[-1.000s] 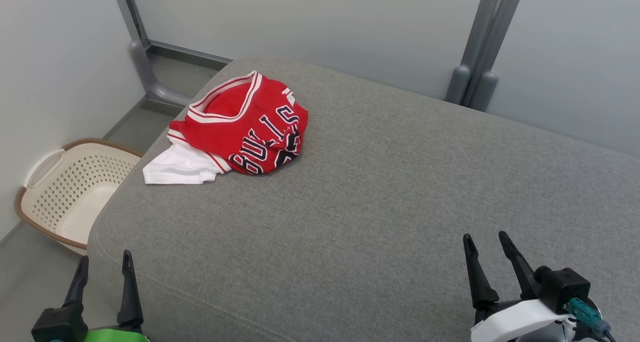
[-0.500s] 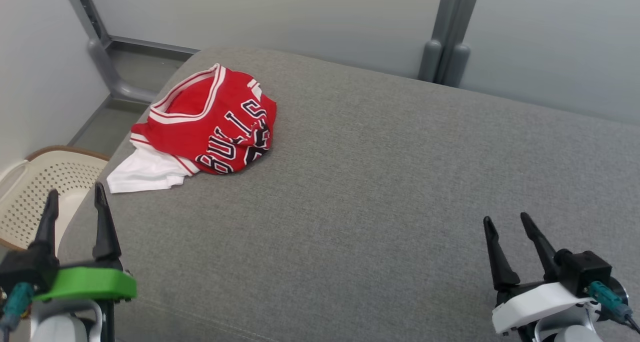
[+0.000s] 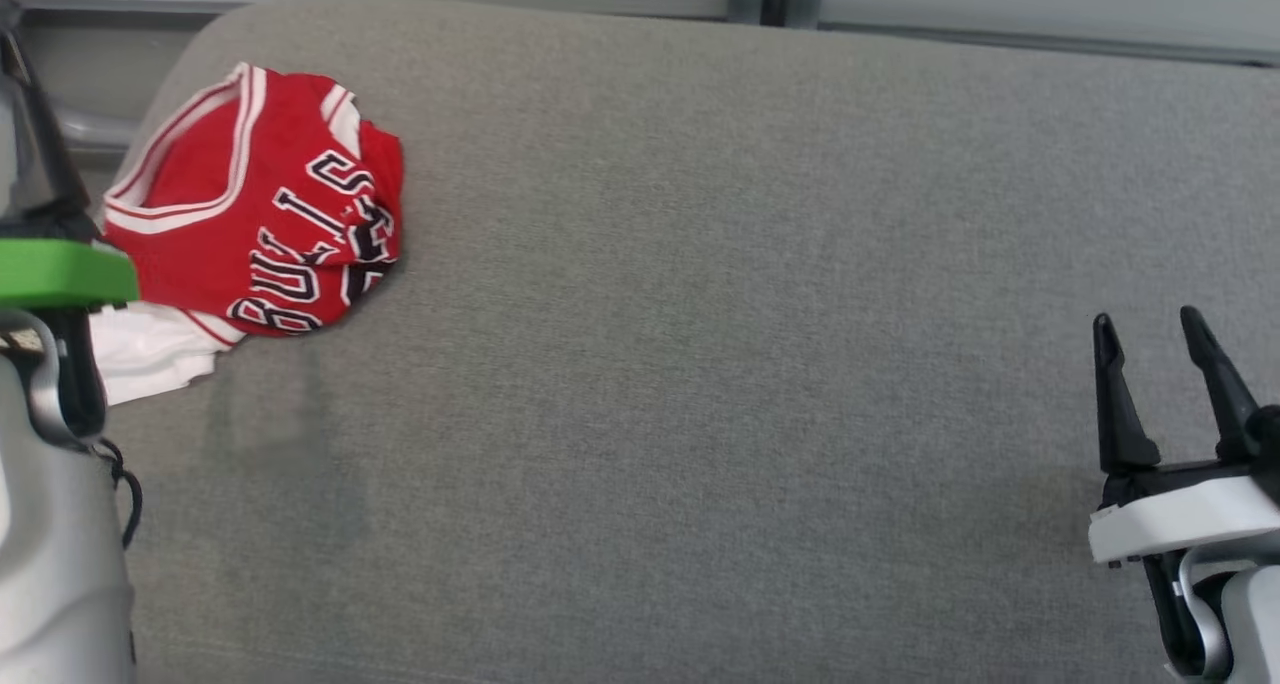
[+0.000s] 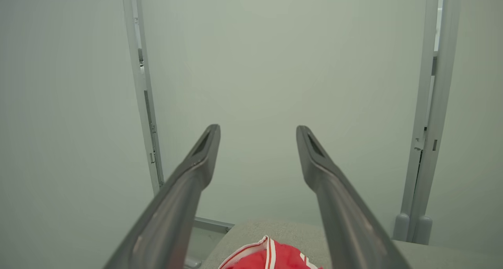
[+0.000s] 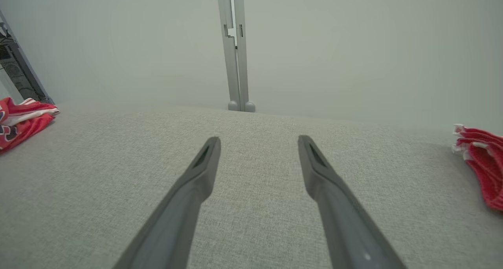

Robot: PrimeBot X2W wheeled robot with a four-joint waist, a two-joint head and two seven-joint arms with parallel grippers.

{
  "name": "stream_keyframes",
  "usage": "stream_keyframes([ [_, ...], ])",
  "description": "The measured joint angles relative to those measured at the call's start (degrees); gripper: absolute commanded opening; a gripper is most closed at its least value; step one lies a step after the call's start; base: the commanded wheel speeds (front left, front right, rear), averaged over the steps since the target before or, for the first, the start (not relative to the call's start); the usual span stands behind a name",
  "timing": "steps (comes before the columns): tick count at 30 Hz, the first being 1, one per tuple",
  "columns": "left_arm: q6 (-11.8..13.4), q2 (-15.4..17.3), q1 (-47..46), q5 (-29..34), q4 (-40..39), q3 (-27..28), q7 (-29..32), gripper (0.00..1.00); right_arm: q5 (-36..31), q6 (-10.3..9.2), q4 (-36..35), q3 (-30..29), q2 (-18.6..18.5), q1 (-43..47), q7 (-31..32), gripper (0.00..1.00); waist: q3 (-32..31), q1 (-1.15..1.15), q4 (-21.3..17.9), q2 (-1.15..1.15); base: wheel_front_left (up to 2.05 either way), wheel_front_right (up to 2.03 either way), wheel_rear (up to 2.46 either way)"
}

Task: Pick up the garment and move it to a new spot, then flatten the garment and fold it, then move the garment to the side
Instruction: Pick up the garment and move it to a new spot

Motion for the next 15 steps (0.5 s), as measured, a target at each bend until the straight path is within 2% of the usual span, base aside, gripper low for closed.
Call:
stream_keyframes([
  [6,-0.1,4.0,-8.5,-1.5,11.0,-1.1,0.0,1.00,-0.5,0.00,-2.6,-2.2,-0.2,-0.6,0.3,1.00,5.4,0.00,-4.0,0.00,0.00,0.00,0.00],
  [15,-0.1,7.4,-16.1,-6.0,27.8,-4.5,3.4,1.00,-0.9,0.00,-4.8,-3.4,-0.5,-1.5,0.7,1.00,11.3,0.01,-8.6,0.00,0.00,0.00,0.00],
])
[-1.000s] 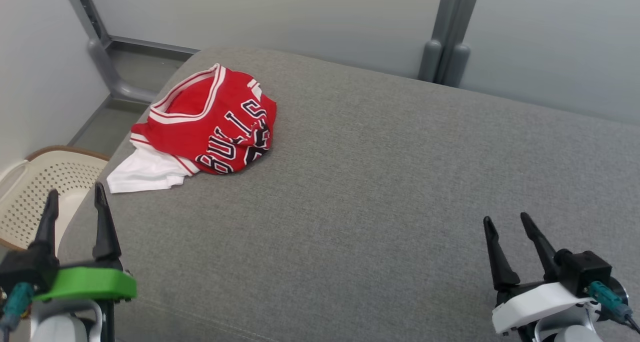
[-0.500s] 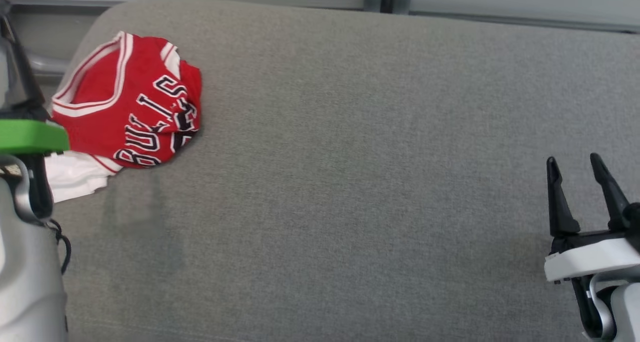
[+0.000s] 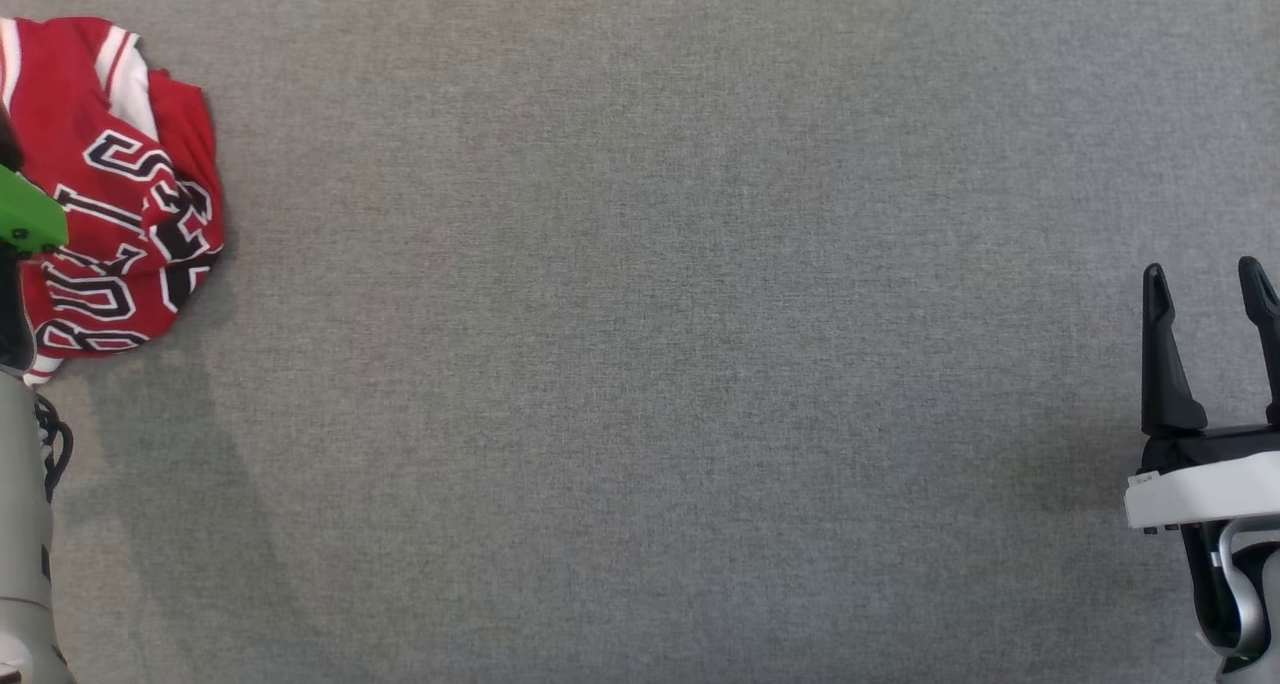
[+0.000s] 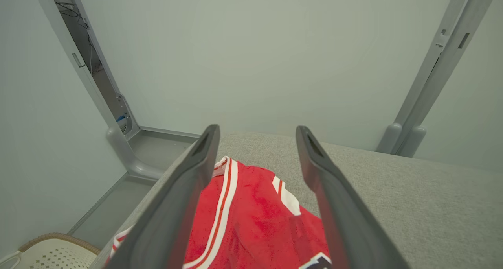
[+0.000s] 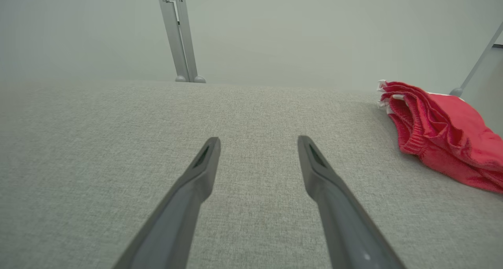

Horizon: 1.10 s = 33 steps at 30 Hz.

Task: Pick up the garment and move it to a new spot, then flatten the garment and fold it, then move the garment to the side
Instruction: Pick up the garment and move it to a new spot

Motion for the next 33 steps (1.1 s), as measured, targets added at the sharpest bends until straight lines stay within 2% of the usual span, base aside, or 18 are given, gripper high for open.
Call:
stream_keyframes([
  [8,0.0,1.1,-2.5,-7.6,10.5,-4.1,11.5,1.00,-0.5,0.00,-1.4,-0.3,0.0,-1.0,0.7,1.00,2.8,0.00,-1.7,0.00,0.00,0.00,0.00],
  [15,0.0,1.4,-2.5,-14.2,14.5,-6.4,19.5,1.00,-0.6,0.00,-1.4,0.1,0.0,-1.6,0.7,1.00,3.4,-0.01,-2.2,0.00,0.00,0.00,0.00],
  [16,0.0,1.4,-2.5,-14.6,14.8,-6.8,20.3,0.95,-0.6,0.00,-1.3,0.2,0.1,-1.8,0.7,1.00,3.3,-0.01,-2.3,0.00,0.00,0.00,0.00],
  [17,0.0,1.5,-2.5,-14.8,15.0,-7.3,20.8,0.50,-0.7,0.00,-1.2,0.3,0.1,-1.9,0.7,1.00,3.3,-0.01,-2.3,0.00,0.00,0.00,0.00],
  [18,0.0,1.6,-2.5,-15.1,15.2,-7.6,20.8,0.00,-0.7,0.00,-1.2,0.3,0.2,-2.0,0.7,1.00,3.2,-0.01,-2.4,0.00,0.00,0.00,0.00],
  [23,0.0,2.4,-2.1,-16.2,15.6,-9.1,18.7,0.00,-0.9,0.00,-0.5,0.6,0.4,-2.2,0.7,1.00,2.5,-0.01,-2.5,0.00,0.00,0.00,0.00],
  [33,0.3,4.6,-5.6,-12.4,14.8,-11.8,5.9,0.00,-0.7,0.00,2.6,1.8,1.7,-2.3,-0.1,1.00,-1.8,-0.01,-2.4,0.00,0.00,0.00,0.00],
])
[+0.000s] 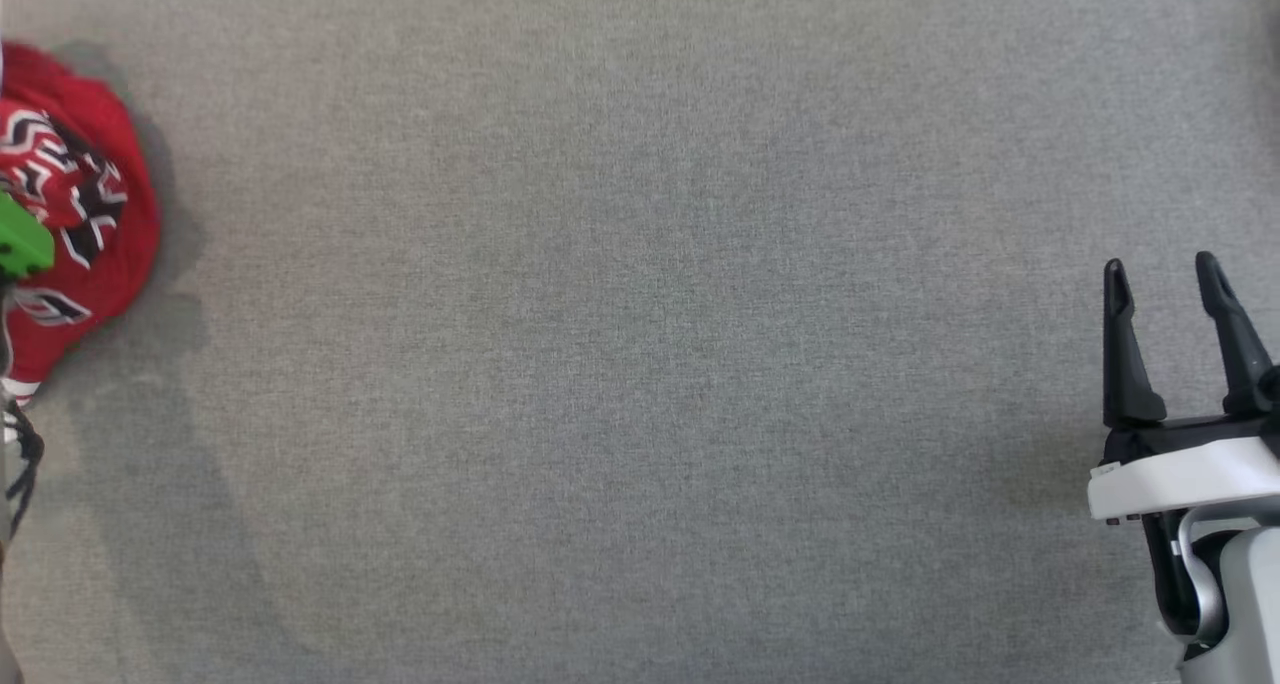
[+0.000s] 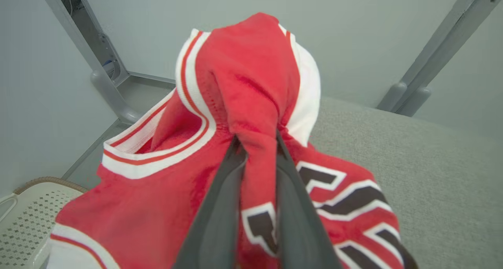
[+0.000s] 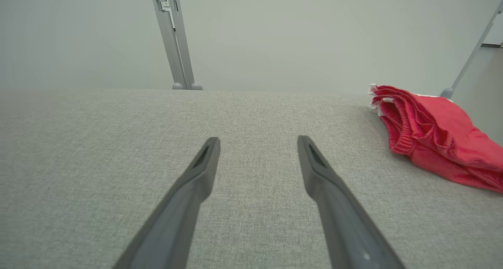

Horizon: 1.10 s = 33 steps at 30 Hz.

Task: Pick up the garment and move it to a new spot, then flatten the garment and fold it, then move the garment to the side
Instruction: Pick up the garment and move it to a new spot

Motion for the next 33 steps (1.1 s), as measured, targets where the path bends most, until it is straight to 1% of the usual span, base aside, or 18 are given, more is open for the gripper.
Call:
stream_keyframes([
  [3,0.0,0.3,-1.9,1.2,-1.8,-1.1,-2.3,0.00,0.3,0.00,1.4,0.5,0.7,0.0,-0.5,1.00,-1.8,0.00,0.0,0.00,0.00,0.00,0.00],
  [7,-0.1,0.1,-4.3,2.5,-5.3,-3.4,-3.8,0.00,0.6,0.00,2.9,0.9,1.6,0.1,-1.0,1.00,-4.3,0.00,-0.3,0.00,0.00,0.00,0.00],
  [11,-0.2,-1.0,-6.8,3.1,-10.4,-5.8,-3.7,0.00,0.8,0.00,4.3,1.3,2.7,0.3,-1.4,1.00,-6.7,0.00,-1.1,0.00,0.00,0.00,0.00],
  [15,-0.3,-2.8,-8.7,3.2,-16.3,-8.1,-2.4,0.00,1.2,0.00,5.4,1.5,3.7,0.3,-1.5,1.00,-8.2,0.00,-3.1,0.00,0.00,0.00,0.00],
  [18,-0.3,-4.6,-9.1,3.3,-20.1,-9.6,-1.2,0.00,1.4,0.00,6.1,1.9,4.3,0.1,-1.7,1.00,-8.8,0.00,-5.2,0.00,0.00,0.00,0.00],
  [19,-0.3,-6.1,-9.2,3.3,-22.1,-10.8,-0.4,0.00,1.7,0.00,6.0,1.8,4.8,-0.1,-1.7,1.00,-9.0,0.00,-7.0,0.00,0.00,0.00,0.00],
  [23,-0.1,-9.8,-9.0,3.2,-24.5,-12.6,0.3,0.00,1.8,0.00,6.1,1.8,5.6,-0.1,-1.7,1.00,-9.3,0.00,-10.4,0.00,0.00,0.00,0.00],
  [29,0.1,-17.0,-5.0,2.8,-24.9,-16.1,-1.0,0.00,1.8,0.00,6.0,1.5,6.2,0.0,-1.7,1.00,-9.5,0.00,-14.8,0.00,0.00,0.00,0.00],
  [33,0.3,-19.4,-0.4,2.4,-23.3,-18.1,-2.7,0.00,1.8,0.00,5.9,1.5,6.3,0.0,-1.7,1.00,-9.4,0.00,-16.5,0.00,0.00,0.00,0.00],
])
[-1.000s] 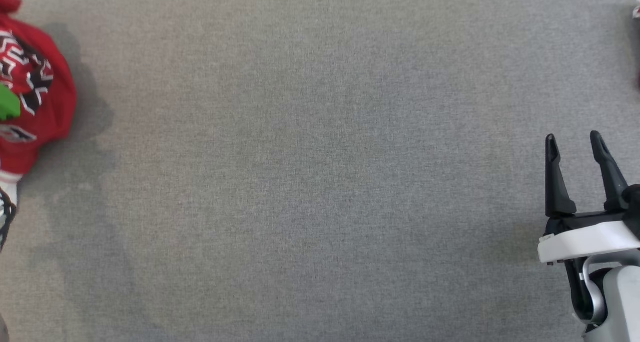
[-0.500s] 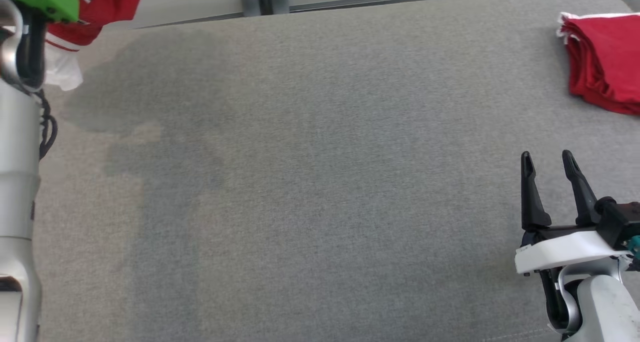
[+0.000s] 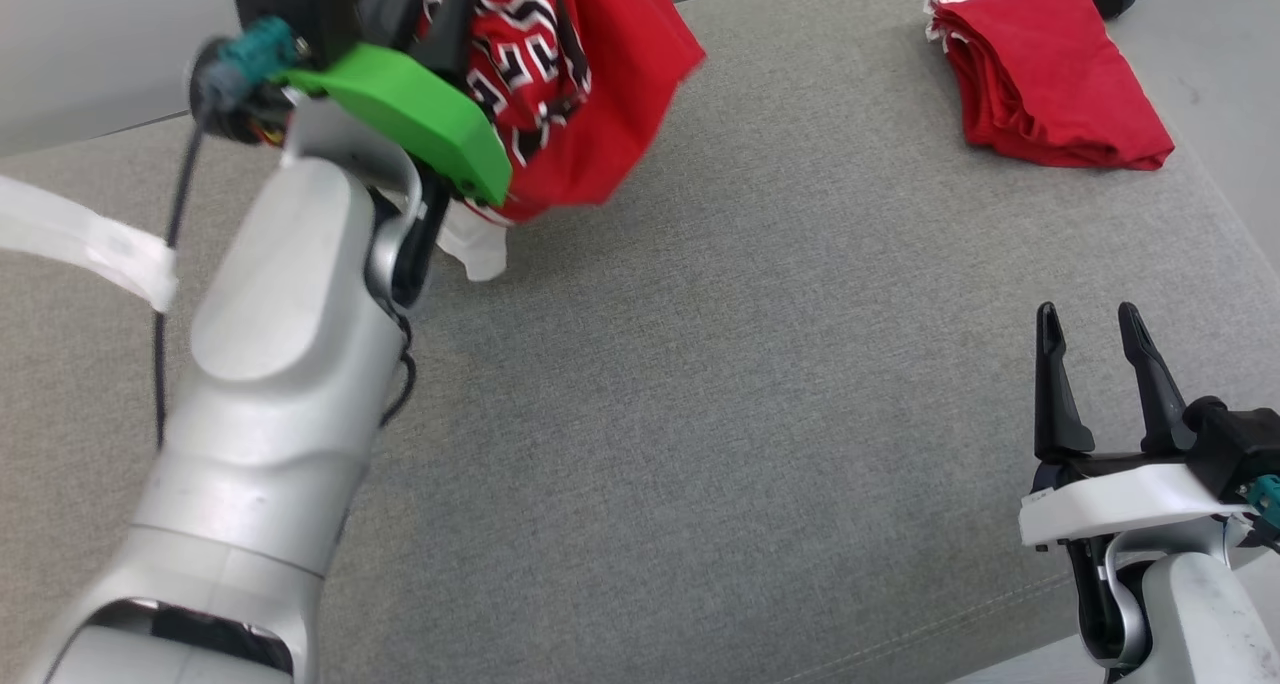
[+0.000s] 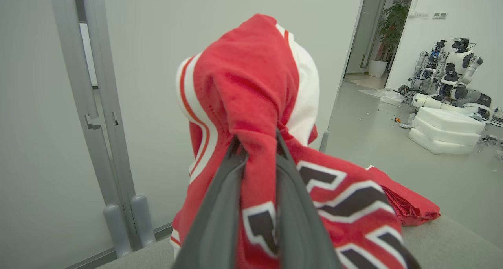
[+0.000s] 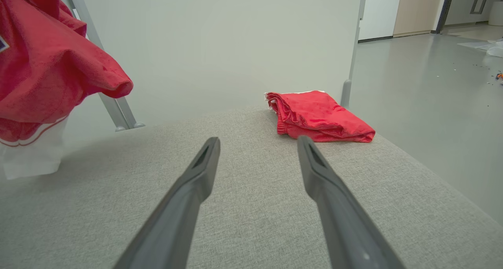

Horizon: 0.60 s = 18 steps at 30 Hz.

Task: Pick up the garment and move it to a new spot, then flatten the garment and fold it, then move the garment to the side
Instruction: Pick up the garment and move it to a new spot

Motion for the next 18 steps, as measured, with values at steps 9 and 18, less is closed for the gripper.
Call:
stream_keyframes([
  [9,0.8,-2.2,14.3,-1.6,4.2,-8.2,-3.6,0.00,0.0,0.00,0.5,0.8,0.3,0.1,0.0,1.00,-0.2,0.00,1.3,0.00,0.00,0.00,0.00],
  [18,2.7,-2.4,20.4,-3.7,2.8,-17.9,-5.1,1.00,-0.1,0.00,1.3,1.5,0.1,0.7,0.0,1.00,-2.1,0.00,3.7,0.00,0.00,0.00,0.00],
])
